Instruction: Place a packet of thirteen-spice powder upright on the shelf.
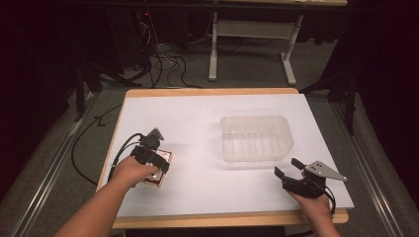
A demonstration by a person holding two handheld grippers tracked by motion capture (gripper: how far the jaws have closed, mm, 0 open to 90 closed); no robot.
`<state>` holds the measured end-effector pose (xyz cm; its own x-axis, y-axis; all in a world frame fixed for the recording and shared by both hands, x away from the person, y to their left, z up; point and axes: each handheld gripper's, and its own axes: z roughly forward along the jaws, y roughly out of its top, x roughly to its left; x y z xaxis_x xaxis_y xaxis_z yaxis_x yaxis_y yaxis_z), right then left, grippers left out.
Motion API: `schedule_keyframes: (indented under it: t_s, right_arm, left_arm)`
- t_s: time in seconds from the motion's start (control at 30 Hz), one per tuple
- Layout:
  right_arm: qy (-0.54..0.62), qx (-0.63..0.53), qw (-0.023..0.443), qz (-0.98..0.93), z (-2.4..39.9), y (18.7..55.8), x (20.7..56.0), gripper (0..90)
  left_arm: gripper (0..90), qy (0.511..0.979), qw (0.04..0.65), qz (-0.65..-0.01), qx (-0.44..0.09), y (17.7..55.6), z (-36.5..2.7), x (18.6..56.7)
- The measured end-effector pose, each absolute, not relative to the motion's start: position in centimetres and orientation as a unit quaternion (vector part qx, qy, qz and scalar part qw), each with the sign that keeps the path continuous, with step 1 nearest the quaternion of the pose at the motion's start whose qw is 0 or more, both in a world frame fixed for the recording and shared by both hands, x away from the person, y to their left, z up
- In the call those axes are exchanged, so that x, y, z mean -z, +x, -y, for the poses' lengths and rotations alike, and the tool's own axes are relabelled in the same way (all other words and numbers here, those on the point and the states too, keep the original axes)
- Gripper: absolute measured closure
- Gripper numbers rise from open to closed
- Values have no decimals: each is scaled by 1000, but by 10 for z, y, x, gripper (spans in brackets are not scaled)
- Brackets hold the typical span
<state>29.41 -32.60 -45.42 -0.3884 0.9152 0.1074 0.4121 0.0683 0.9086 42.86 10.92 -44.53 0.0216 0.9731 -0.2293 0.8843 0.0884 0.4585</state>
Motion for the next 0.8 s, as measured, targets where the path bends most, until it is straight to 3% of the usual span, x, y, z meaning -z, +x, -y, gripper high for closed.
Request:
schedule_keyframes:
  t_s: [0.4, 0.8]
  right_arm:
    - [484, -478, 265, -683, 326, 293, 454, 227]
    - [488, -473, 269, -683, 327, 292, 453, 227]
  left_arm:
    - [152, 692, 204, -685, -102, 433, -98, 460]
    - [283, 695, 179, -689, -104, 431, -97, 472]
